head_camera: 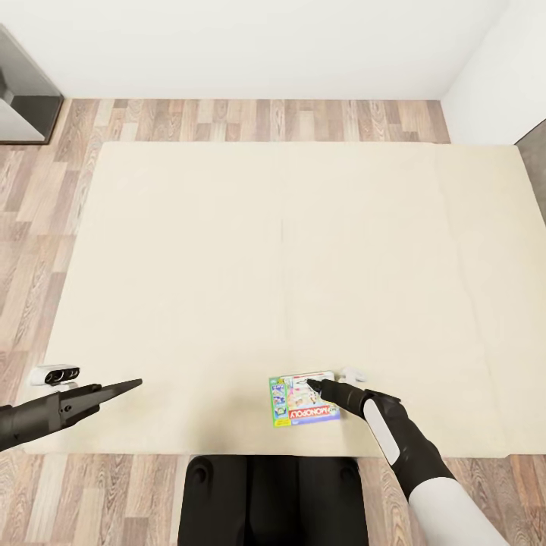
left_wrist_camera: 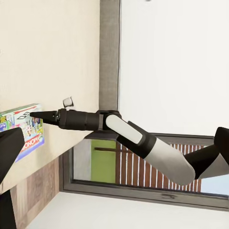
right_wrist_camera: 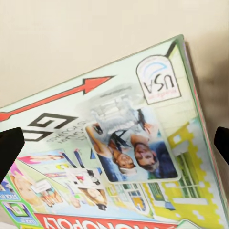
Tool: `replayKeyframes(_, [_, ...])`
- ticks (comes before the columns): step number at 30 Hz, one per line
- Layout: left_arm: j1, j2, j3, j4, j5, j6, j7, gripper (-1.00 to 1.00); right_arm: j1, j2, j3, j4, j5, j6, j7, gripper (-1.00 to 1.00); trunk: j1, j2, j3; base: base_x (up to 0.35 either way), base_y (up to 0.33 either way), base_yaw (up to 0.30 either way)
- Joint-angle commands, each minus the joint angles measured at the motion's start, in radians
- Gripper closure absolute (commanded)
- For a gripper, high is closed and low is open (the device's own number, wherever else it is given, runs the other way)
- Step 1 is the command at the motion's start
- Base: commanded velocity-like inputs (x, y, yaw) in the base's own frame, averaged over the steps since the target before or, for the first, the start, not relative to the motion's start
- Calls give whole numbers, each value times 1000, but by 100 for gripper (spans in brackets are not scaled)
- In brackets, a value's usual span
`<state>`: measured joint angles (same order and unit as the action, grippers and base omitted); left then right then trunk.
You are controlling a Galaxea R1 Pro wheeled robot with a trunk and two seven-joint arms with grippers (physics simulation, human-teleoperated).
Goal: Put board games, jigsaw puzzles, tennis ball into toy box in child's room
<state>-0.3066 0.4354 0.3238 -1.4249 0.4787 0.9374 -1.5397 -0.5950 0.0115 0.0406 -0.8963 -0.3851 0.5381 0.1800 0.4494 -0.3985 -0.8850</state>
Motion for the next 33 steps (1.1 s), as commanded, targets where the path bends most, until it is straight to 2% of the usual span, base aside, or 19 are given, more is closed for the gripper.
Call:
replayKeyframes(1, [0,0,0,0,0,11,-3,-100,0,0,-1,-1,-2,5,1,-100,1,-2,-1,0,28,0])
replayKeyframes(33, [0,0,0,0,0,11,-3,-100,0,1,-1,-1,-2,5,1,-100,1,-2,-1,0,48,0])
